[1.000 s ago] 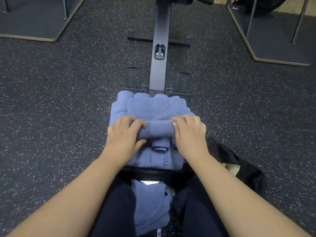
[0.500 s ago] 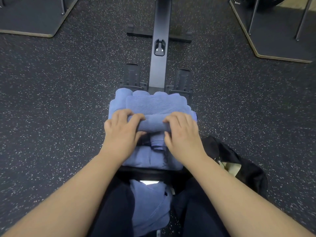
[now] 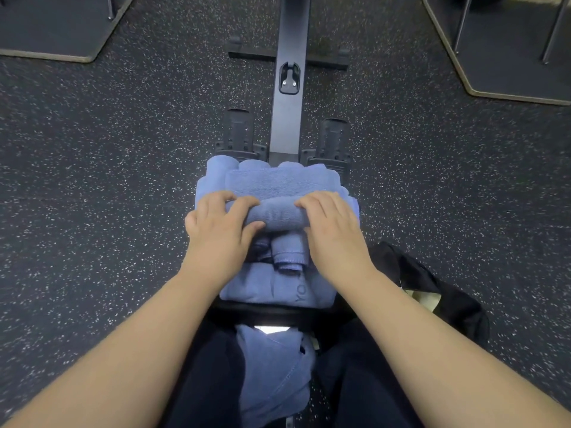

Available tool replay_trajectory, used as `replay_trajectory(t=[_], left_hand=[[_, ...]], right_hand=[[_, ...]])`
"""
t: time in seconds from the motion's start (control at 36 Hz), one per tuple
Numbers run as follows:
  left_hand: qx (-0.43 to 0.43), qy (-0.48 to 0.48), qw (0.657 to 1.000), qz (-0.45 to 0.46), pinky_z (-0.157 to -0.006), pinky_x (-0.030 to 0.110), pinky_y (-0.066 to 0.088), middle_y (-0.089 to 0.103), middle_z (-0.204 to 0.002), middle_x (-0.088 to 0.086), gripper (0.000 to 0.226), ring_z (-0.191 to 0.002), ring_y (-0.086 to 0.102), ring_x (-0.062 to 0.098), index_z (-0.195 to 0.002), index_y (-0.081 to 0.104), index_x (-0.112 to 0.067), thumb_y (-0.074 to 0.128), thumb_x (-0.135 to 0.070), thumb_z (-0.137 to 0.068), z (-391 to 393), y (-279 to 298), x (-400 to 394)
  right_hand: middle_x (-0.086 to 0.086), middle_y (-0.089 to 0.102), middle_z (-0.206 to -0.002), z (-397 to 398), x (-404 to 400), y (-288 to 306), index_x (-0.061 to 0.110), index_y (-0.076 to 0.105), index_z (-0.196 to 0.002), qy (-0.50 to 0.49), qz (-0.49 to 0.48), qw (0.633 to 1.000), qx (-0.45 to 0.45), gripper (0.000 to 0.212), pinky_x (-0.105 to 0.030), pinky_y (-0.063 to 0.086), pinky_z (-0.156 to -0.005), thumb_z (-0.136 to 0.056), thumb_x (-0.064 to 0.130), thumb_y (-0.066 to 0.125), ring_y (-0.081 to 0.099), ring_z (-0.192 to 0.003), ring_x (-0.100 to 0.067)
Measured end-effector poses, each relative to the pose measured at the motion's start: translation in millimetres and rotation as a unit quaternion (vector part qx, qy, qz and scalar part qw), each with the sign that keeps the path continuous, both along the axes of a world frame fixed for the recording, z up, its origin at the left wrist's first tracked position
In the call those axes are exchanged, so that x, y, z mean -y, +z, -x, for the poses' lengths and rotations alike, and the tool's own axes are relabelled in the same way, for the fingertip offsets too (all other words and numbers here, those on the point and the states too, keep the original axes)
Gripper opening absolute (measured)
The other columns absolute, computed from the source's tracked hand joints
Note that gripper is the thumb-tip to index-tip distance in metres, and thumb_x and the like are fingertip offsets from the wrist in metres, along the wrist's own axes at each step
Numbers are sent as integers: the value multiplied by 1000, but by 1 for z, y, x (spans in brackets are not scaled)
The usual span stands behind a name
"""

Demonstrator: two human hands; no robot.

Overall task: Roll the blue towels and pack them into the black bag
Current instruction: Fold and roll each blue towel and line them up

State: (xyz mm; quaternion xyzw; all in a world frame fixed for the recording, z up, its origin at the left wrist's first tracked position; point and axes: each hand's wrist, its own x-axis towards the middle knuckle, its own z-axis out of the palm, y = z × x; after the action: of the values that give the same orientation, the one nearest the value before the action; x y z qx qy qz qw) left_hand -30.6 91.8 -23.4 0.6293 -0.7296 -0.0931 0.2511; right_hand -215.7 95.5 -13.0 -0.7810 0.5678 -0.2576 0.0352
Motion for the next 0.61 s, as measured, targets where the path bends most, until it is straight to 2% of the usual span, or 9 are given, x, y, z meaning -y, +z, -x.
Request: replay_trajectory(t=[0.11, 0.22, 0.39, 0.44, 0.5, 0.56, 0.61], left_hand=[[10, -20, 999, 26, -86, 51, 36, 52, -118, 14, 39, -110, 34, 22, -122, 56, -23, 53, -33, -85, -1, -1, -3], [0, -49, 998, 32, -83, 41, 29, 52, -120, 12, 41, -110, 35, 22, -116, 44, -29, 58, -19, -79, -1, 1, -5], [-4, -56, 998, 22, -87, 43, 28, 47, -128, 14, 59, -117, 33, 24, -114, 44, -32, 74, -4, -71, 0, 2, -4], [-9, -58, 998, 28, -87, 44, 29, 47, -126, 15, 56, -116, 33, 24, -113, 45, -33, 69, -4, -72, 1, 3, -4], [-19, -57, 998, 30, -86, 42, 28, 48, -124, 16, 48, -114, 34, 24, -110, 45, -33, 59, -6, -73, 1, 5, -2], [-26, -56, 998, 22, -85, 41, 27, 48, -123, 15, 43, -113, 34, 24, -108, 46, -33, 55, -7, -75, 2, 5, 0], [-23, -55, 998, 13, -86, 41, 27, 47, -123, 15, 44, -113, 34, 23, -109, 46, -33, 58, -6, -75, 2, 4, 1]], right_hand=[[-6, 62, -103, 0, 5, -2, 7, 60, -106, -2, -13, 1000, -15, 39, -31, 28, -102, -79, 10, 34, 55, -99, -27], [-6, 62, -102, -1, 9, -5, 7, 60, -107, -11, -21, 1000, -15, 38, -37, 24, -108, -80, 8, 33, 53, -99, -27], [-6, 63, -95, -4, 17, -5, 7, 62, -101, -19, -3, 1000, -12, 41, -34, 25, -103, -79, 12, 28, 56, -92, -29], [-6, 63, -94, -5, 19, -6, 7, 62, -99, -25, 1, 1000, -7, 41, -32, 27, -99, -78, 11, 27, 52, -91, -26], [-8, 63, -91, -7, 22, -6, 6, 63, -96, -29, 8, 1000, -1, 41, -28, 28, -89, -76, 11, 27, 46, -89, -22], [-9, 64, -89, -9, 25, -5, 6, 63, -93, -34, 13, 999, -4, 39, -28, 28, -80, -75, 10, 28, 49, -85, -25], [-9, 63, -87, -10, 29, -6, 6, 63, -91, -35, 20, 999, -5, 39, -29, 28, -78, -74, 10, 29, 54, -81, -29]])
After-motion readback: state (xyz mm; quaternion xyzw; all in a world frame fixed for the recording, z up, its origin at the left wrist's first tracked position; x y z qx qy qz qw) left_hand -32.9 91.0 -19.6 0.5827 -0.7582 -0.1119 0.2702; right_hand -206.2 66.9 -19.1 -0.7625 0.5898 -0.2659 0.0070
